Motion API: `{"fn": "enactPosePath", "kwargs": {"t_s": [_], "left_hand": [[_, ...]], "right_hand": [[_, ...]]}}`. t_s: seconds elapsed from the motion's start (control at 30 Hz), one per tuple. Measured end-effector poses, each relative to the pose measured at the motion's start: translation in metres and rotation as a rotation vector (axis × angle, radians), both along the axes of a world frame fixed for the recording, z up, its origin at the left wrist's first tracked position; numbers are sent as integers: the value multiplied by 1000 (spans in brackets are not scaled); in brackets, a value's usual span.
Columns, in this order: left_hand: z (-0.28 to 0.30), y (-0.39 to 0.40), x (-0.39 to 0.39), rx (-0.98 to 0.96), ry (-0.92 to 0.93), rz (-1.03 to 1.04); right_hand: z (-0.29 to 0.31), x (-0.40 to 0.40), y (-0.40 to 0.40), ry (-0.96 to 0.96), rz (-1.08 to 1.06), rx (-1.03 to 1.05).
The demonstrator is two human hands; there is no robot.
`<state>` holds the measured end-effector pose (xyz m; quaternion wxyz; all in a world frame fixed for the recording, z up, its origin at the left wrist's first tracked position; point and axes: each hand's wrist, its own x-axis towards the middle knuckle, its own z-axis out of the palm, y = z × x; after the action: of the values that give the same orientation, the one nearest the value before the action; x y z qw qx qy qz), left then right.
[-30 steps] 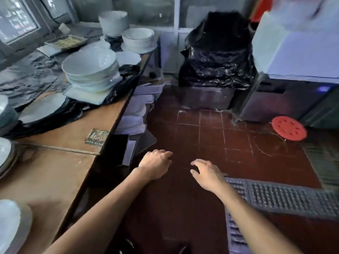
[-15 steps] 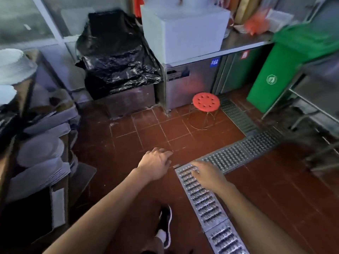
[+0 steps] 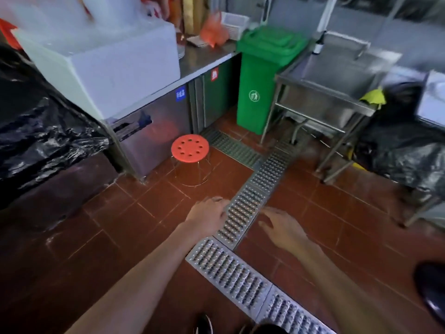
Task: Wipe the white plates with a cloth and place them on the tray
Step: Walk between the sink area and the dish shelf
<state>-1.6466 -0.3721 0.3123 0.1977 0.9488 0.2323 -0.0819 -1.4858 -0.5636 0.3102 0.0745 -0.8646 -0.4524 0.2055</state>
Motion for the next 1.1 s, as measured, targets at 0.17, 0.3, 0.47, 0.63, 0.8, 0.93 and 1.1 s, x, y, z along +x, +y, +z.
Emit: {"fn": "enactPosePath", "kwargs": {"t_s": [0.17,0.3,0.47,0.63,0.8,0.93,1.1], "left_hand": [[-3,-5,110,15,-34,-192],[-5,-25,204,38,-39,-316],[-3,-37,309,67,-1,-391],[-1,-34,388,93,-3,-381],[-11,-18,465,66,-5,-394],[-27,-2,538,17,3,-440],[-30,18,635,-34,-39,-526]], "right_hand": [[-7,69,-25,21,-191,-16],[-13,141,-47,22,-294,-66],[-14,230,-68,23,-383,-72],[0,307,-69,16,-379,-63],[3,374,-59,37,-414,-27],[-11,438,-50,46,-452,-72],[-18,508,-39,29,-584,-125]]}}
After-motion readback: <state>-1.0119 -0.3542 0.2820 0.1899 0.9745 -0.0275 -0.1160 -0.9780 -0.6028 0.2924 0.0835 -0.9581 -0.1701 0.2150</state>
